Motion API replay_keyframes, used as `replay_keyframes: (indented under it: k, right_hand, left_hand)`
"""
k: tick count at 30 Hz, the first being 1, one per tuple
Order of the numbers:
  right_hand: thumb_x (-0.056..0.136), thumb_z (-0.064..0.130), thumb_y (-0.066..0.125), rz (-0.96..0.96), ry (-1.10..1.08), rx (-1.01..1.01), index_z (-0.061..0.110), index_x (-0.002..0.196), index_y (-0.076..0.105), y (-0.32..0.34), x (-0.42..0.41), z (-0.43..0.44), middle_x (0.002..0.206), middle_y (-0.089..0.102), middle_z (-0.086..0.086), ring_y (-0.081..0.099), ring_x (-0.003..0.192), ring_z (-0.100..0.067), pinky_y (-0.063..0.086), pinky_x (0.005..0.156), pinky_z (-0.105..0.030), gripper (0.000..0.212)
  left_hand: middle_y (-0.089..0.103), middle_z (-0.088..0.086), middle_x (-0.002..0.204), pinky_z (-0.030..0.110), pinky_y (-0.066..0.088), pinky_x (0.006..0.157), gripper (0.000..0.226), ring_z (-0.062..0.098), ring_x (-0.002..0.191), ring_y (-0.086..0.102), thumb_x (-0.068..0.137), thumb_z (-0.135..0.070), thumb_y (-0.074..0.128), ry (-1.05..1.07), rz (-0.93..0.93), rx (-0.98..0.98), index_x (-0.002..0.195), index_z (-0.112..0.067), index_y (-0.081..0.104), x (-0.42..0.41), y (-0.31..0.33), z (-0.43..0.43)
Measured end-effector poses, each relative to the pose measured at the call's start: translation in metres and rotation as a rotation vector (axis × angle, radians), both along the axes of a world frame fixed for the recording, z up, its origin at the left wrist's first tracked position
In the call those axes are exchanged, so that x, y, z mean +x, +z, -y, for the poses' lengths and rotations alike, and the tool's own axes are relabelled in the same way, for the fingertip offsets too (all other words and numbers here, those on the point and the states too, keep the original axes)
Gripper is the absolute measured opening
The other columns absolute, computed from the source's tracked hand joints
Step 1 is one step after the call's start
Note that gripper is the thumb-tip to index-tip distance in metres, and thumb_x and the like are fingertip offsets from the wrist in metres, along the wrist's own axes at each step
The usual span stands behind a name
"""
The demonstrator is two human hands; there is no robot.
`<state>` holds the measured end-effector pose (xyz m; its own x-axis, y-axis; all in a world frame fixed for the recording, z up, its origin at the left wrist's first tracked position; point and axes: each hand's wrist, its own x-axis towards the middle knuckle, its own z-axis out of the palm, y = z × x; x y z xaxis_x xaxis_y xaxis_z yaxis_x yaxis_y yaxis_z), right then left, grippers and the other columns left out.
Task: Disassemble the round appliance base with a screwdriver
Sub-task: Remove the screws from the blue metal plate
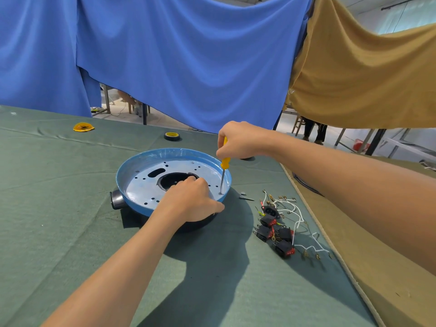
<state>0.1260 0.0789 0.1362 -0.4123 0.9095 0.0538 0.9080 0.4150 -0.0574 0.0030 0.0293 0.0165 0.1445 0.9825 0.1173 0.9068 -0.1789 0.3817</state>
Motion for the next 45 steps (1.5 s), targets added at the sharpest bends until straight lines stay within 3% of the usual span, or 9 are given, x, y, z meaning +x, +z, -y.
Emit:
replay_keyframes:
  k: [6, 11, 16, 22, 27, 32, 38, 43, 45]
  right_hand:
    - [0.092, 0.045, 0.052, -0.016, -0.018, 0.069, 0.008, 0.060, 0.048, -0.0016, 0.0018, 0.0014, 0.052, 0.039, -0.003, 0.037, 0.054, -0.020, 0.031, 0.049, -0.029, 0.049]
    - [0.080, 0.024, 0.059, -0.031, -0.022, 0.016, -0.004, 0.106, 0.064, 0.0006, -0.0008, 0.0021, 0.098, 0.066, -0.025, 0.044, 0.069, -0.019, 0.053, 0.064, -0.044, 0.038]
    - [0.089, 0.049, 0.055, -0.007, -0.026, 0.056, 0.010, 0.059, 0.047, -0.0014, 0.0035, 0.0000, 0.052, 0.039, -0.001, 0.037, 0.050, -0.016, 0.030, 0.047, -0.027, 0.050]
    - [0.080, 0.024, 0.061, 0.008, -0.016, 0.003, -0.004, 0.106, 0.064, 0.0017, 0.0022, 0.0025, 0.098, 0.065, -0.025, 0.040, 0.067, -0.017, 0.048, 0.059, -0.043, 0.038]
    - [0.089, 0.052, 0.053, 0.021, -0.039, 0.067, 0.013, 0.060, 0.045, -0.0007, 0.0030, 0.0015, 0.053, 0.040, 0.000, 0.039, 0.053, -0.017, 0.032, 0.049, -0.028, 0.049]
    - [0.081, 0.025, 0.060, 0.023, -0.036, 0.019, -0.003, 0.104, 0.065, 0.0020, 0.0036, 0.0038, 0.078, 0.061, -0.021, 0.041, 0.064, -0.017, 0.044, 0.056, -0.039, 0.036]
    - [0.091, 0.052, 0.051, 0.051, -0.055, 0.075, 0.012, 0.060, 0.045, 0.0006, 0.0070, 0.0020, 0.055, 0.041, -0.001, 0.040, 0.054, -0.017, 0.031, 0.049, -0.028, 0.051]
    - [0.081, 0.027, 0.061, 0.032, -0.023, 0.017, -0.003, 0.106, 0.065, 0.0031, 0.0052, 0.0033, 0.089, 0.063, -0.025, 0.040, 0.067, -0.017, 0.051, 0.060, -0.044, 0.039]
    - [0.083, 0.037, 0.061, 0.052, -0.017, 0.020, 0.000, 0.098, 0.066, 0.0027, 0.0049, 0.0025, 0.089, 0.066, -0.020, 0.042, 0.064, -0.016, 0.053, 0.063, -0.045, 0.040]
  left_hand:
    - [0.041, -0.001, 0.075, 0.035, 0.036, 0.063, 0.047, 0.024, 0.076, 0.047, 0.076, -0.057, 0.062, 0.002, 0.001, 0.009, 0.060, -0.022, 0.035, -0.0004, -0.0006, 0.0007]
    - [0.038, -0.001, 0.071, 0.034, 0.033, 0.059, 0.047, 0.022, 0.070, 0.043, 0.076, -0.057, 0.063, 0.004, 0.006, 0.005, 0.060, -0.021, 0.037, -0.0007, -0.0007, 0.0004]
    - [0.040, -0.001, 0.072, 0.034, 0.033, 0.059, 0.049, 0.023, 0.072, 0.045, 0.075, -0.057, 0.063, 0.005, 0.006, 0.011, 0.059, -0.021, 0.034, -0.0003, -0.0003, 0.0012]
    - [0.039, -0.001, 0.073, 0.034, 0.033, 0.060, 0.048, 0.023, 0.073, 0.044, 0.075, -0.057, 0.063, 0.010, 0.005, 0.007, 0.059, -0.022, 0.034, 0.0000, 0.0002, 0.0013]
    - [0.040, -0.002, 0.073, 0.034, 0.034, 0.060, 0.047, 0.023, 0.073, 0.045, 0.075, -0.057, 0.064, 0.009, 0.009, 0.009, 0.063, -0.017, 0.043, -0.0003, -0.0002, 0.0015]
    - [0.039, -0.002, 0.071, 0.033, 0.032, 0.058, 0.049, 0.021, 0.070, 0.044, 0.076, -0.056, 0.064, 0.007, 0.005, 0.004, 0.059, -0.021, 0.034, 0.0000, 0.0013, 0.0022]
    - [0.037, -0.002, 0.071, 0.033, 0.033, 0.060, 0.049, 0.023, 0.072, 0.043, 0.075, -0.056, 0.064, 0.009, 0.007, 0.010, 0.059, -0.021, 0.034, -0.0003, 0.0007, 0.0023]
    - [0.039, -0.002, 0.072, 0.033, 0.033, 0.059, 0.049, 0.022, 0.072, 0.044, 0.076, -0.057, 0.064, 0.011, 0.006, 0.005, 0.059, -0.021, 0.034, 0.0002, 0.0010, 0.0020]
    - [0.039, -0.001, 0.074, 0.034, 0.034, 0.060, 0.050, 0.023, 0.074, 0.045, 0.076, -0.058, 0.063, 0.011, 0.001, 0.007, 0.060, -0.021, 0.034, 0.0002, 0.0011, 0.0019]
